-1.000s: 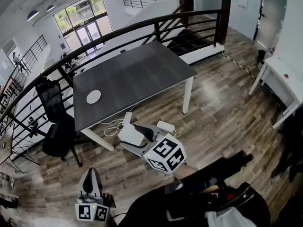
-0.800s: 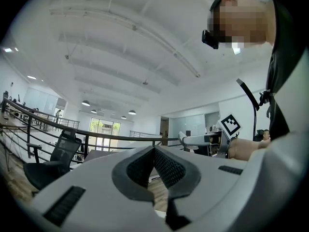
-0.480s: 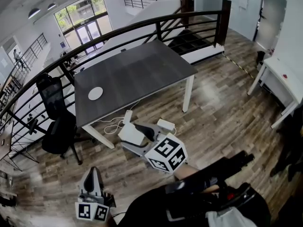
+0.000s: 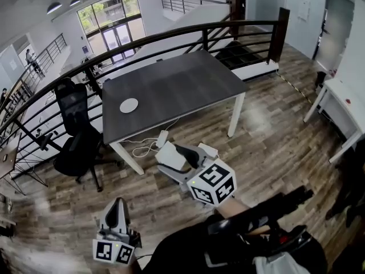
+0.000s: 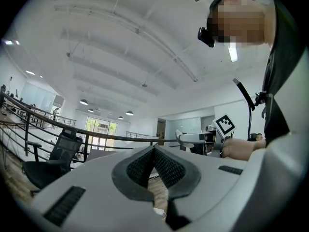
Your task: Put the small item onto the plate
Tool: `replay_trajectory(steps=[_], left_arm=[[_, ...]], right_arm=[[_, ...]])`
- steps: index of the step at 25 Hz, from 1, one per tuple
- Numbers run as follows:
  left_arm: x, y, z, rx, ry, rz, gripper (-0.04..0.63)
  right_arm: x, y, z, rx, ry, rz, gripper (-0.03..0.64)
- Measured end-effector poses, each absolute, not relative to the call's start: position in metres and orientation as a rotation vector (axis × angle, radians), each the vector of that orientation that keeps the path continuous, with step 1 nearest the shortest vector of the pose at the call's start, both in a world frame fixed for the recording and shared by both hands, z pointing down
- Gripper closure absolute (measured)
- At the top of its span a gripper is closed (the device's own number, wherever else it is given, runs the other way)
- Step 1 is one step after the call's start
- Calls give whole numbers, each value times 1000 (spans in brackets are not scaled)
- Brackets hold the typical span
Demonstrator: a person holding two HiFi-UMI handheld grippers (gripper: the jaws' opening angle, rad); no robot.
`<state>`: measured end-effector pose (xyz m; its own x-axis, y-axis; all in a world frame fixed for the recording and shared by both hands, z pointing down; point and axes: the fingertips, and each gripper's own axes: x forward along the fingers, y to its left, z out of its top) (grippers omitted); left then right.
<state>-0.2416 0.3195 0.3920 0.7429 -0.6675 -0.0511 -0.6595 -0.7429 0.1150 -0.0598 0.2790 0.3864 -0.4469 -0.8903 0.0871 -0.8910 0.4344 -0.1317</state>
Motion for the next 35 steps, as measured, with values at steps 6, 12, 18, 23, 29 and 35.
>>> replay_trajectory(steps=[6,12,18,23,29,35], left_arm=[[-268,327,397,2844,-1070,-158,591],[-268,316,400,2847,-1058,-146,591],[-231,284,397,2832,-1088,-119,591],[-228,268,391,2817,-1129,-95,591],[-193,233,379,2796,-1144,-169,591],[-172,204,383,2782,-1199,-129,591]], right_arm=[[-80,288,388,1676,-2645,251,305],[-82,274,390,1663,-2651,250,305],[-53,234,388,1618,-2683,247,305],[-55,217,384,1555,-2708,245,305],[-31,173,384,1507,-2746,240,305],[-11,137,391,1460,-2771,258,305]])
